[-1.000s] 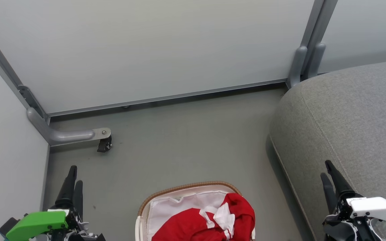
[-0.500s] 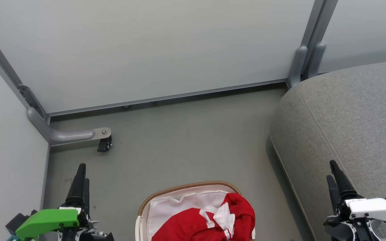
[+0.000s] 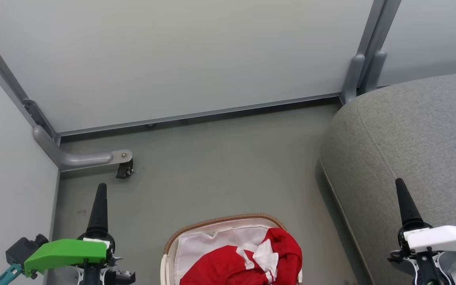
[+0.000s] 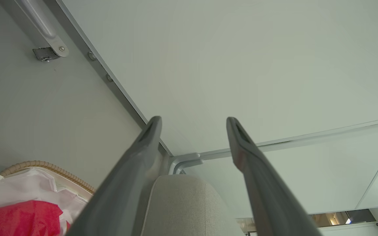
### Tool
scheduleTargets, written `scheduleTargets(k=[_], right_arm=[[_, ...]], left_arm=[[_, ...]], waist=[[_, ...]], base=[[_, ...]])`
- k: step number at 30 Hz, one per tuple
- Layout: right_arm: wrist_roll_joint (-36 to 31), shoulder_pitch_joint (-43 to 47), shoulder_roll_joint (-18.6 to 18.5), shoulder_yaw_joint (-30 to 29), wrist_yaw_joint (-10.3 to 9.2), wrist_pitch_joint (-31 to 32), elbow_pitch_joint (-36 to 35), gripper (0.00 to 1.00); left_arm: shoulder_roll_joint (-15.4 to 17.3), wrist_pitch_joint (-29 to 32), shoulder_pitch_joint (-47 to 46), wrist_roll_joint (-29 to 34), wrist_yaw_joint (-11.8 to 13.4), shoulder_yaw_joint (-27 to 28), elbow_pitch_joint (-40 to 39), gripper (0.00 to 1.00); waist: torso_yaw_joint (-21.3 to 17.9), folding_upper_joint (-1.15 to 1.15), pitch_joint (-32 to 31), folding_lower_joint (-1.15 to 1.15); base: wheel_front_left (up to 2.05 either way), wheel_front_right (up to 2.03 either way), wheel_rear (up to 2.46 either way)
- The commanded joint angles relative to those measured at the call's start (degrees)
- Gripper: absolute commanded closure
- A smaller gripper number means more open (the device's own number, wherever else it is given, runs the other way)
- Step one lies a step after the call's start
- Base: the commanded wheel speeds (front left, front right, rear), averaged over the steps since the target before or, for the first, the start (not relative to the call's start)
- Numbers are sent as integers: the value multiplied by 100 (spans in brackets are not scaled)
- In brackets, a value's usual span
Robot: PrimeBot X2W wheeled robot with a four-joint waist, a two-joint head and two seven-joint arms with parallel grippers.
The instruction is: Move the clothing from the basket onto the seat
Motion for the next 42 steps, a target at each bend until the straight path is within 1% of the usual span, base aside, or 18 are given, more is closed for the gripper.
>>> scheduleTargets(k=[1,5,10,18,24,30,42], right_arm=[[-295,-9,-57,-11,1,-65,-157,0],[-880,22,-60,16,1,-147,-282,0],[-1573,70,-63,100,1,-250,-408,0],[-2502,154,-70,286,2,-401,-447,0],[-3069,220,-75,366,2,-508,-408,0],[-3576,251,-79,409,2,-606,-373,0],[-4362,288,-87,483,2,-791,-327,0]], left_arm=[[32,-58,-152,264,-1,-34,-139,0],[35,-141,-177,813,3,-128,-196,0],[38,-244,-171,1389,84,-232,-248,0],[43,-392,-56,2216,243,-328,-229,0],[47,-499,42,2834,319,-385,-167,0],[50,-601,95,3292,380,-428,-81,0],[58,-781,120,3830,414,-544,141,0]], waist=[[5,0,1,0],[19,0,1,0],[25,0,3,0],[31,0,0,0],[49,0,-4,0],[61,0,-3,0],[77,0,5,0]], base=[[0,0,0],[0,0,0],[0,0,0],[0,0,0],[0,0,0],[0,0,0],[0,0,0]])
